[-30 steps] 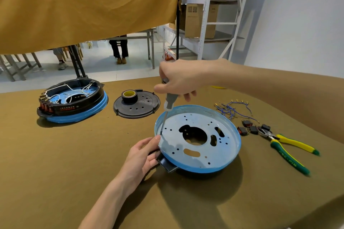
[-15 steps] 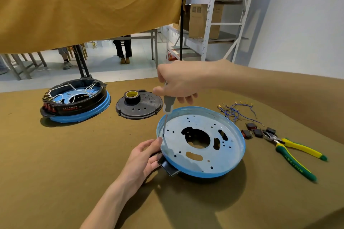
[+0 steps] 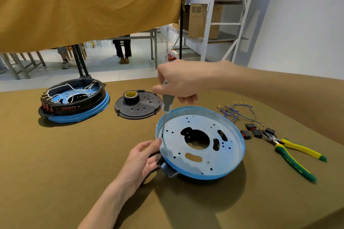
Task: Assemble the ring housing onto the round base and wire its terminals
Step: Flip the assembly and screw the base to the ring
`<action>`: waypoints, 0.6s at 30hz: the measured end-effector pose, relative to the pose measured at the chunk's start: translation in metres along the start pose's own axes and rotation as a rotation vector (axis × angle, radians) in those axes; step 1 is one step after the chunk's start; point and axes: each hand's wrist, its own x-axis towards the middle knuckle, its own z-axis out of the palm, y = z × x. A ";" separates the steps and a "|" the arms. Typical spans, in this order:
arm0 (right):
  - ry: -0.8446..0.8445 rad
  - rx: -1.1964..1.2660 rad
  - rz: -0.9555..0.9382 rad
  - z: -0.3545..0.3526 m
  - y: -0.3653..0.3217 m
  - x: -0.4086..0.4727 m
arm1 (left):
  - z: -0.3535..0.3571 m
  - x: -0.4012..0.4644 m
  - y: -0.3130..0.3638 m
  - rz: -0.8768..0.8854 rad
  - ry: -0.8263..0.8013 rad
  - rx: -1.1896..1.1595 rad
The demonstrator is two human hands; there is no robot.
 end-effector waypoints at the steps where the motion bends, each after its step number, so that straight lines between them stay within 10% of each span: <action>1: 0.009 0.000 -0.003 0.000 0.000 0.000 | 0.000 0.000 0.000 0.004 0.002 0.005; 18: -0.023 -0.012 0.018 -0.002 0.003 -0.001 | 0.005 -0.005 0.005 -0.017 0.001 -0.020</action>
